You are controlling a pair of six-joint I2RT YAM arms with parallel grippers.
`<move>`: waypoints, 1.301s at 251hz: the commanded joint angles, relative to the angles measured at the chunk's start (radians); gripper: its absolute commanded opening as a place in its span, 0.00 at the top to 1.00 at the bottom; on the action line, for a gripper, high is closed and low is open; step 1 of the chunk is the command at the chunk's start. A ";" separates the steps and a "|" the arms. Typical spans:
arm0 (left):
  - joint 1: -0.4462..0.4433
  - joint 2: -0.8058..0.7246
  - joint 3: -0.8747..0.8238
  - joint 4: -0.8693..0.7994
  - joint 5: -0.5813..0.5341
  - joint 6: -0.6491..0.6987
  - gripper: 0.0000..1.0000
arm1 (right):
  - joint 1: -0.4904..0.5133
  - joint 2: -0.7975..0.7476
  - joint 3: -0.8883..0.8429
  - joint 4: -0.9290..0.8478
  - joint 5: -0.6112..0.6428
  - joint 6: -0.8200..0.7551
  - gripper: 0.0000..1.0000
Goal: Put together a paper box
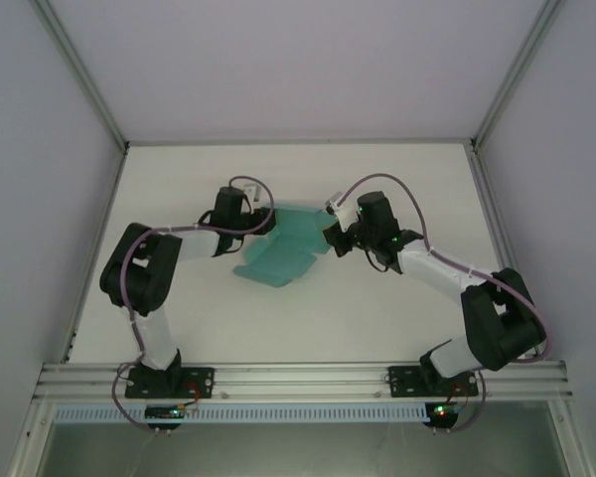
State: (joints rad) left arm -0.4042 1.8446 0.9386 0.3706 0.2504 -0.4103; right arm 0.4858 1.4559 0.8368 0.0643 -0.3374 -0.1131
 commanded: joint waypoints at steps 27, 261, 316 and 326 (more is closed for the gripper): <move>0.002 0.051 0.008 0.023 0.040 -0.036 0.66 | 0.000 0.029 -0.008 -0.151 0.004 -0.020 1.00; -0.113 0.072 0.116 -0.245 -0.581 -0.047 1.00 | 0.016 0.001 -0.046 -0.113 0.086 -0.017 1.00; -0.098 0.127 0.199 -0.472 -0.742 -0.212 1.00 | 0.032 -0.049 -0.084 -0.090 0.182 0.013 1.00; -0.088 0.126 0.194 -0.472 -0.717 -0.236 1.00 | 0.033 -0.056 -0.094 -0.082 0.188 0.015 1.00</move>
State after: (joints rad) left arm -0.5793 1.9217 1.1339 0.0666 -0.1787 -0.5388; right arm 0.5098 1.4494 0.7994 0.1257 -0.2001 -0.1024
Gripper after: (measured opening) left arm 0.084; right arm 0.058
